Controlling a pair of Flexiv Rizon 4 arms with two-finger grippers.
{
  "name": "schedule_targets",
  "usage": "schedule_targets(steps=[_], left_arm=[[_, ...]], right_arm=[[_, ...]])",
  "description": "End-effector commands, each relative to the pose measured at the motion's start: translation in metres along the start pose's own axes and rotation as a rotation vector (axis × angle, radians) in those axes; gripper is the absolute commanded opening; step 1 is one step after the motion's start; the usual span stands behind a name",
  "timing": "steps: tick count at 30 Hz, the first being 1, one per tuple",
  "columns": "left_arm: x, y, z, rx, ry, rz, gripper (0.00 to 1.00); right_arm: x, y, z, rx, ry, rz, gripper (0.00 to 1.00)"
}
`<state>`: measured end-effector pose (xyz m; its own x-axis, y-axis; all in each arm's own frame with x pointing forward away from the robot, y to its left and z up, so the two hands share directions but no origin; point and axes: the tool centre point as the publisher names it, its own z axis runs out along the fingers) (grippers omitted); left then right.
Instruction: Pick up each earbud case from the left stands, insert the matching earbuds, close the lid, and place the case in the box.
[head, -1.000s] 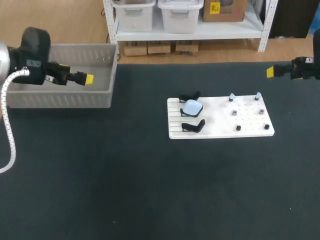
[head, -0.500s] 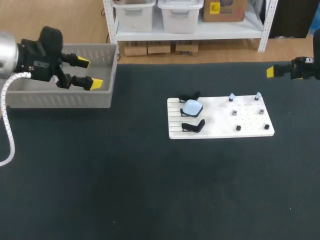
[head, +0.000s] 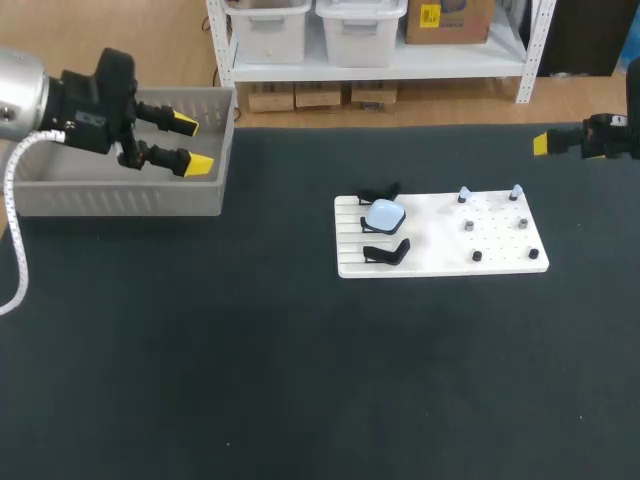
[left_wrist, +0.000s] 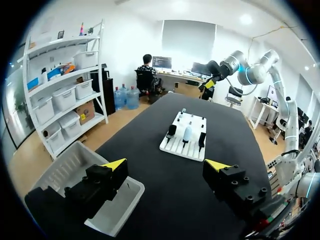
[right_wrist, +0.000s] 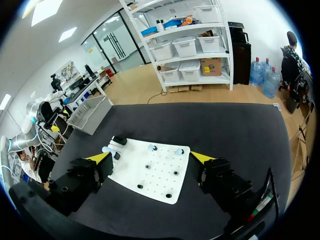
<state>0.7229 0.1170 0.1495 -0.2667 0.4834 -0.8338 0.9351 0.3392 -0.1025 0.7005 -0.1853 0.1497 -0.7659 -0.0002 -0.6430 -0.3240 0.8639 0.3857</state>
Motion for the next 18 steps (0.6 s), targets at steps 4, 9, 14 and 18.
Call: schedule_targets(steps=[4, 9, 14, 18], left_arm=[[0.003, -0.009, 0.006, 0.052, -0.036, 0.065, 1.0], [-0.005, -0.02, 0.035, 0.131, -0.043, 0.172, 1.0], [-0.011, -0.023, 0.057, 0.222, -0.045, 0.246, 1.0], [-0.014, -0.02, 0.071, 0.271, -0.04, 0.264, 1.0]], right_arm=[[0.0, 0.0, 0.0, 0.0, 0.0, 0.0, 1.0], [0.0, 0.0, 0.0, 0.0, 0.0, 0.0, 1.0], [0.0, 0.0, 0.0, 0.0, 0.0, 0.0, 1.0], [0.0, 0.0, 0.0, 0.0, 0.0, 0.0, 1.0]])
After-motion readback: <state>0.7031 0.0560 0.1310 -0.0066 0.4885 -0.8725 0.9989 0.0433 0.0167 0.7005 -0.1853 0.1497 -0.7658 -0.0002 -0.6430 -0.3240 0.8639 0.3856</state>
